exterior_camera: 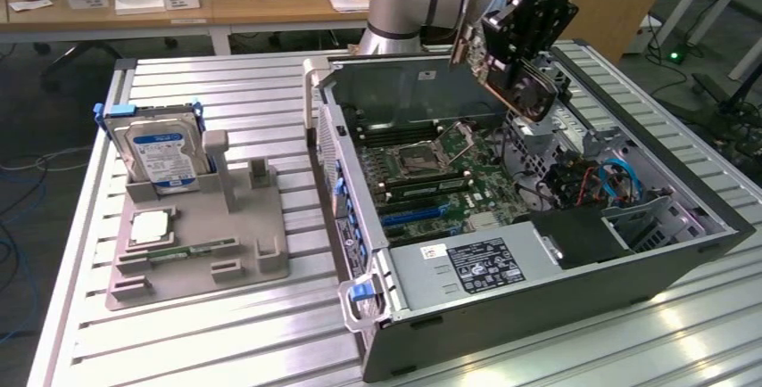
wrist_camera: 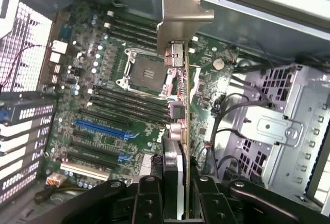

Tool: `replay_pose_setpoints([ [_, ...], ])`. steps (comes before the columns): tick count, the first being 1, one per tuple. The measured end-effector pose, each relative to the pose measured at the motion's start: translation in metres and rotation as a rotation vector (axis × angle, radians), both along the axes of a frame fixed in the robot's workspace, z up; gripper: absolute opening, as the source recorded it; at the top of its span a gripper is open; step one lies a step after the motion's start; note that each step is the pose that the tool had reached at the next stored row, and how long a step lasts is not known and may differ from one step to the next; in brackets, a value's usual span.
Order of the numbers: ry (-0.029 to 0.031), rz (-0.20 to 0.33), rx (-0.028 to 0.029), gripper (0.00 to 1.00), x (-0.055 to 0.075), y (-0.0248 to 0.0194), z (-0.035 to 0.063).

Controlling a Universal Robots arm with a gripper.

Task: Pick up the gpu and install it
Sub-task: 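Insert the gpu into the slot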

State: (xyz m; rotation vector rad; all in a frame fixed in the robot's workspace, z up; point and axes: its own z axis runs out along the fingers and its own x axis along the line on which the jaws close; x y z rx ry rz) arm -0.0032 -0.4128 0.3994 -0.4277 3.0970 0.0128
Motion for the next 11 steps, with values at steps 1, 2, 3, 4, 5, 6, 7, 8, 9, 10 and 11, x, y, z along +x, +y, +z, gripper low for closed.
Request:
replay_pose_setpoints([
  [1,0.0000,0.011,0.0000,0.28,0.0000,0.0000,0.0000],
  [2,0.0000,0.021,0.0000,0.28,0.0000,0.0000,0.0000],
  [3,0.0000,0.032,0.0000,0.28,-0.0001,0.0000,0.0000],
  [4,0.0000,0.043,0.0000,0.28,-0.0001,0.0000,0.0000],
  [5,0.0000,0.056,0.0000,0.28,-0.0001,0.0000,0.0000],
  [6,0.0000,0.069,0.0000,0.28,-0.0001,0.0000,0.0000],
  [7,0.0000,0.081,0.0001,0.28,-0.0001,0.0000,0.0000],
  [8,0.0000,0.095,0.0000,0.28,-0.0001,0.0000,0.0000],
  [9,0.0000,0.110,0.0000,0.28,0.0000,0.0000,0.0000],
  [10,0.0000,0.124,0.0000,0.28,-0.0001,0.0000,0.0000],
  [11,0.0000,0.138,0.0000,0.28,-0.0001,0.0000,0.0000],
])
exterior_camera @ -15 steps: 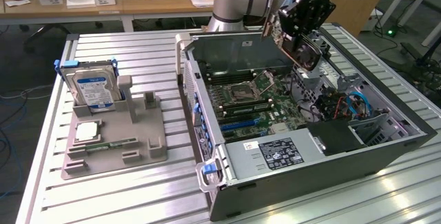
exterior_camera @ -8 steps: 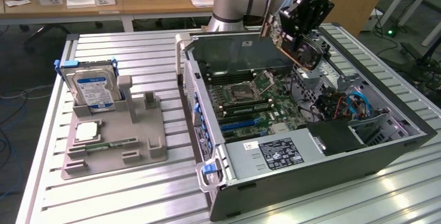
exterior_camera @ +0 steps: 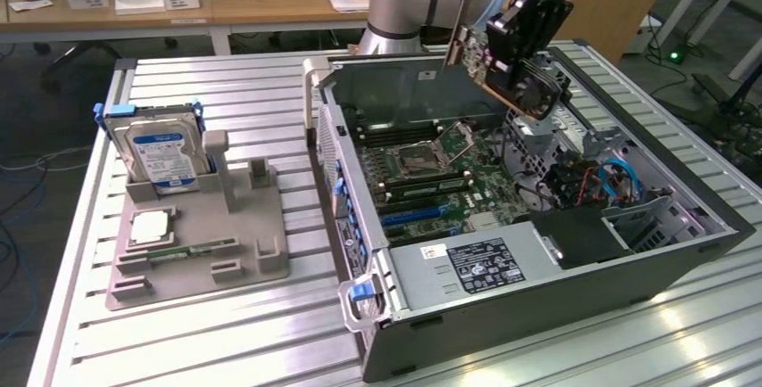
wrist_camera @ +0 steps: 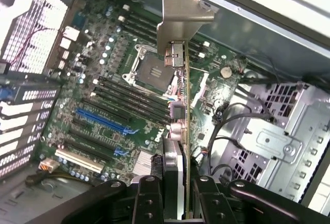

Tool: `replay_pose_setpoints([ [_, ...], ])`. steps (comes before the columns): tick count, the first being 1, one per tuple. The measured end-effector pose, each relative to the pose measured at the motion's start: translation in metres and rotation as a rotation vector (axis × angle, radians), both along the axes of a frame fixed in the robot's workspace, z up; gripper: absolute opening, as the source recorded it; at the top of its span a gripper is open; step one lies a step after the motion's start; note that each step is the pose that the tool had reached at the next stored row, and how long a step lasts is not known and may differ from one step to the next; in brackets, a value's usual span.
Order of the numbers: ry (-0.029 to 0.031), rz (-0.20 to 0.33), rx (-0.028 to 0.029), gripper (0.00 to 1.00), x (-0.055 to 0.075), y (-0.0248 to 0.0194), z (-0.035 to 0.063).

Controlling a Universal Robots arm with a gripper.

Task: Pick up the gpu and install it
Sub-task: 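Insert the gpu into the slot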

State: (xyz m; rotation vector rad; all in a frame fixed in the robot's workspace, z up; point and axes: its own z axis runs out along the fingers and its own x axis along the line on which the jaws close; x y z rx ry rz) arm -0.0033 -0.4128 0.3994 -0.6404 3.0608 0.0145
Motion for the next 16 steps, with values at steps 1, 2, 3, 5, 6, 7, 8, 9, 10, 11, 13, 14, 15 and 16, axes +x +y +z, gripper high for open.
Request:
replay_pose_setpoints([
  [1,0.0000,0.014,0.0000,0.28,0.0000,0.0000,0.0000],
  [2,-0.0001,0.026,0.0000,0.28,0.0000,0.0000,0.0000],
  [3,0.0000,0.036,0.0000,0.28,0.0000,0.0000,0.0000],
  [5,0.0000,0.054,0.0000,0.28,0.0000,0.0000,0.0000],
  [6,0.0000,0.062,0.0000,0.28,0.0000,-0.0001,0.0000],
  [7,0.0000,0.072,0.0000,0.28,0.0000,-0.0001,0.0000],
  [8,0.0000,0.082,0.0001,0.28,0.0000,-0.0001,0.0000],
  [9,0.0000,0.093,0.0000,0.28,0.0000,-0.0001,0.0000],
  [10,0.0000,0.105,0.0000,0.28,-0.0001,-0.0001,0.0000],
  [11,0.0000,0.119,0.0000,0.28,-0.0001,-0.0001,0.0000],
  [13,0.0000,0.144,0.0000,0.28,-0.0001,-0.0001,0.0000],
  [14,0.0000,0.158,0.0000,0.28,-0.0002,-0.0001,0.0000],
  [15,0.0000,0.171,0.0000,0.28,-0.0002,-0.0001,0.0000],
  [16,0.0000,0.183,0.0000,0.28,-0.0003,-0.0001,0.0000],
])
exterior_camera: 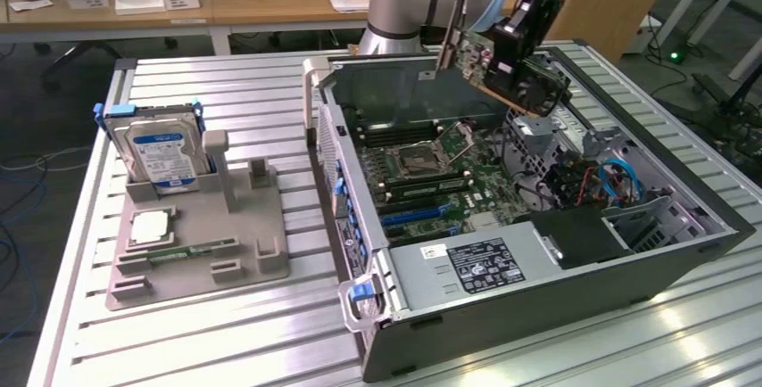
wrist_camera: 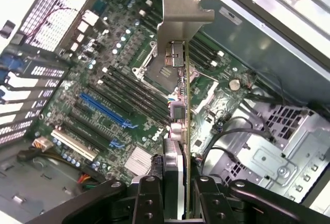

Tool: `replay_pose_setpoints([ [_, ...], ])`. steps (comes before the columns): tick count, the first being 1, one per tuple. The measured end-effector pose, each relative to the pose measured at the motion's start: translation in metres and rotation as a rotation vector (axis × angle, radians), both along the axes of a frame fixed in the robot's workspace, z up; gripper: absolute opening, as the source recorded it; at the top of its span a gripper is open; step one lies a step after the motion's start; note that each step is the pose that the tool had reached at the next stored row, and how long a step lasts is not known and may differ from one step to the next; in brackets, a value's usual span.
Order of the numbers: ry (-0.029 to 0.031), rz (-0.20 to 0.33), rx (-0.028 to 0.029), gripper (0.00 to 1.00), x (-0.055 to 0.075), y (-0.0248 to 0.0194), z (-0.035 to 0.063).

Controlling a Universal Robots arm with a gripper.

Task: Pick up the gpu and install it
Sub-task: 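Insert the gpu into the slot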

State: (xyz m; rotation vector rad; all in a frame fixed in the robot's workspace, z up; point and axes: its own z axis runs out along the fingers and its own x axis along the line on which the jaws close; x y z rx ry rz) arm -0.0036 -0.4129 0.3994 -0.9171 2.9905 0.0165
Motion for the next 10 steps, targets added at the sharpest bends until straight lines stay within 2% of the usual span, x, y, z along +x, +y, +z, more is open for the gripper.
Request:
replay_pose_setpoints([
  [10,0.0000,0.121,0.0000,0.28,-0.0005,0.0000,0.0000],
])
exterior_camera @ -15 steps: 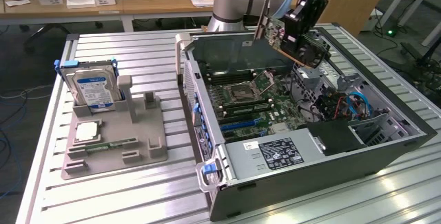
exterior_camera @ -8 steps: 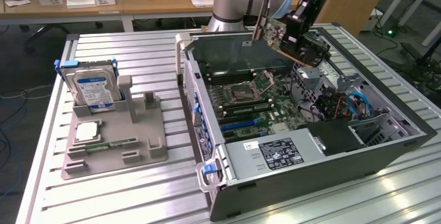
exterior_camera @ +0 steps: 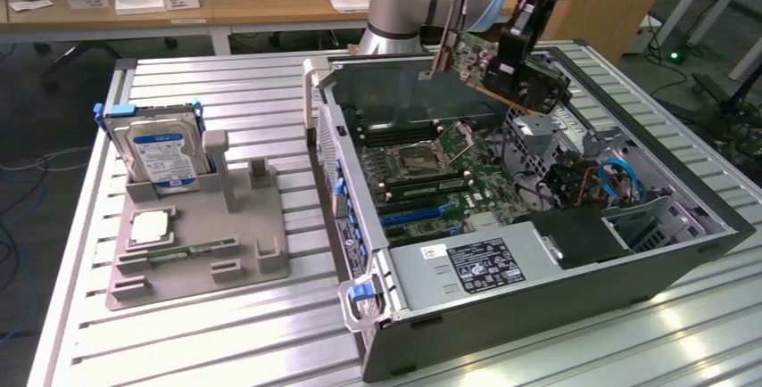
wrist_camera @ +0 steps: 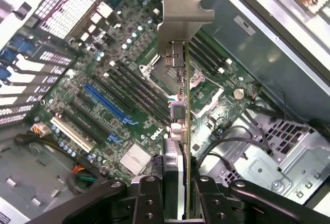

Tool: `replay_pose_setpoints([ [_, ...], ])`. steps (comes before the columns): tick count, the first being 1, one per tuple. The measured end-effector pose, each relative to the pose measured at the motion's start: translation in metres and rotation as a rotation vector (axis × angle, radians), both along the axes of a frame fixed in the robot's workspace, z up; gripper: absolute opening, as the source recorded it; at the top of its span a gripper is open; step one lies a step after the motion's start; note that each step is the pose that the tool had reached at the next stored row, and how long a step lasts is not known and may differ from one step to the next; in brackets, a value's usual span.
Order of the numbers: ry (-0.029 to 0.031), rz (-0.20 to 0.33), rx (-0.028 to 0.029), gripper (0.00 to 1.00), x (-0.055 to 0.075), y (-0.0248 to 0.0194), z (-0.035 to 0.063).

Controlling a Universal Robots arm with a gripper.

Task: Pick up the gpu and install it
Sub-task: 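Insert the gpu into the slot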

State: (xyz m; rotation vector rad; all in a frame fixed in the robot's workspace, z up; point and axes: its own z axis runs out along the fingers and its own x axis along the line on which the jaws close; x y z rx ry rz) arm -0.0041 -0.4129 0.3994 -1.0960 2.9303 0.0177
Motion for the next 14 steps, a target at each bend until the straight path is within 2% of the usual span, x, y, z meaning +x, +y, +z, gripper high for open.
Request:
replay_pose_setpoints([
  [14,0.0000,0.188,0.0000,0.28,-0.0004,0.0000,0.0000],
])
